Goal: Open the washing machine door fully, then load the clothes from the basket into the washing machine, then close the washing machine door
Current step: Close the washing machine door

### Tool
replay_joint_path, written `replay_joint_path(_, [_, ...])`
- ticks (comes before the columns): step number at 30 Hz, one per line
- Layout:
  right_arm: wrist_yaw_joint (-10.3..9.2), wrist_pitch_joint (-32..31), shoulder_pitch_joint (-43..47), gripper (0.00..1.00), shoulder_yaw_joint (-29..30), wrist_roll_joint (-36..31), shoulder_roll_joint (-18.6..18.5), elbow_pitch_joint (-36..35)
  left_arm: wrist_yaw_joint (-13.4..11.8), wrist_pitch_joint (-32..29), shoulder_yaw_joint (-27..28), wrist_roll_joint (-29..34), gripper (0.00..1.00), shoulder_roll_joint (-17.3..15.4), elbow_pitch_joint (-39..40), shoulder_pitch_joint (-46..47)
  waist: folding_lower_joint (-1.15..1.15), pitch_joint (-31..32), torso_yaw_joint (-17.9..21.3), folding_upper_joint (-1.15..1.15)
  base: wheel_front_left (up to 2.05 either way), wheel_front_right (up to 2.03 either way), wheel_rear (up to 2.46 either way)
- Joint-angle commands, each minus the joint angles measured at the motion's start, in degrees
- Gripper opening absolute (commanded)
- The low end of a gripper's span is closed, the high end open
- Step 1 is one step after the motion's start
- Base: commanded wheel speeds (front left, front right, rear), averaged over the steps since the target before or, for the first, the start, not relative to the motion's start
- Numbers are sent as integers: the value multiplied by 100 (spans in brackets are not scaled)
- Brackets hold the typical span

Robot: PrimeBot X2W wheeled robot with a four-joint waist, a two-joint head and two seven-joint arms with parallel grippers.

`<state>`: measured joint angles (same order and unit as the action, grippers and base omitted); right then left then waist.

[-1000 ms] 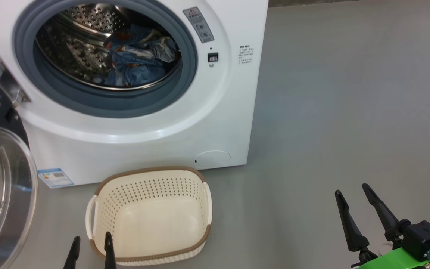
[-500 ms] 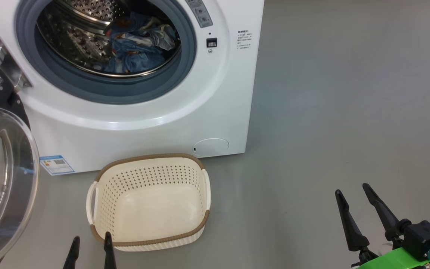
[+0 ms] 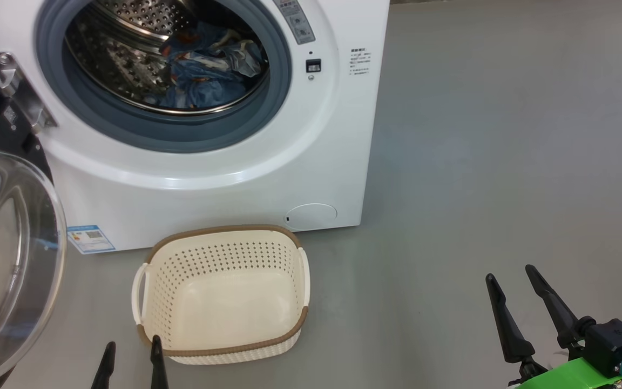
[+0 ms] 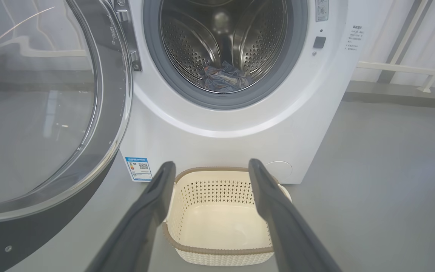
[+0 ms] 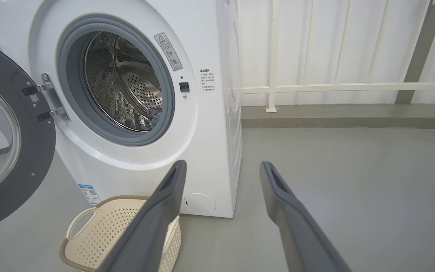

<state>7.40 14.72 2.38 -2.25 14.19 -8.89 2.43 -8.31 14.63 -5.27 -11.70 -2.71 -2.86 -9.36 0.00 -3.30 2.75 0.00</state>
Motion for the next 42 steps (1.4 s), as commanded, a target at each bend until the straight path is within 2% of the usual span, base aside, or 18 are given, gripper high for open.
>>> replay_joint_path(1, [9,28,-77,100,-96,-22,-45,-145,-3,37,192,62,100,-17,123,162,0,17,-37,0,0,0,0])
replay_joint_path(16, [9,28,-144,100,-118,-19,-184,-144,-22,37,208,104,100,-17,193,104,0,155,-719,0,0,0,0])
replay_joint_path(42, [9,28,-240,100,-223,19,-274,-61,-198,37,228,44,100,-17,379,9,0,296,-2359,0,0,0,0])
